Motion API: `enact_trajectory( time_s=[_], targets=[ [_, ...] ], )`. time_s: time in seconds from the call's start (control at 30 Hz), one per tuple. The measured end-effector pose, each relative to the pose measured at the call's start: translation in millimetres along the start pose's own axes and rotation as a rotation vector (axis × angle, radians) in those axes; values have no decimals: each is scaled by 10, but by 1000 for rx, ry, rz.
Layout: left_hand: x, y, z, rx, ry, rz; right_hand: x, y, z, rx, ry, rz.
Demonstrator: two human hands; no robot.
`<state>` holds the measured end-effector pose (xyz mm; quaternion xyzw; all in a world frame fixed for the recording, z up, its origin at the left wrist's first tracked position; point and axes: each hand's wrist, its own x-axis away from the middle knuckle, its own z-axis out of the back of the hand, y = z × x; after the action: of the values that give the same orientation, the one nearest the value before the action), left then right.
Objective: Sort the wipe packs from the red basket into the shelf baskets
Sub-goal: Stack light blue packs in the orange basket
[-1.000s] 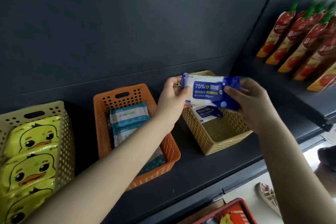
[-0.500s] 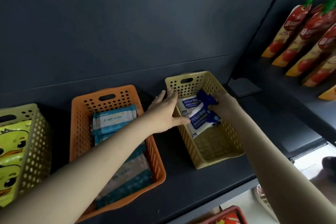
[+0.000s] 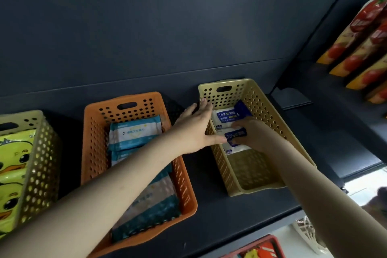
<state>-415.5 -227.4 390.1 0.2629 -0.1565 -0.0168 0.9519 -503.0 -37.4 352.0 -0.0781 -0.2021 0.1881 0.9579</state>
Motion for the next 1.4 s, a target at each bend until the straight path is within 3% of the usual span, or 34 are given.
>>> enact_trajectory(
  time_s=[0.17, 0.53, 0.83, 0.97, 1.17, 1.4],
  targets=[
    [-16, -17, -8, -5, -2, 8, -39, 34, -11, 24, 43, -61],
    [-35, -18, -12, 6, -7, 11, -87, 92, 13, 28, -96, 17],
    [-19, 18, 87, -96, -39, -9, 62, -20, 201, -59, 19, 4],
    [111, 25, 325, -111, 13, -91, 474, -101, 566, -77, 136, -12],
    [867, -20, 515, -18, 284, -211, 1535, -353, 749, -171, 374, 10],
    [2276, -82, -193, 150, 390, -374, 3157, -712, -191, -152, 524, -18]
  ],
)
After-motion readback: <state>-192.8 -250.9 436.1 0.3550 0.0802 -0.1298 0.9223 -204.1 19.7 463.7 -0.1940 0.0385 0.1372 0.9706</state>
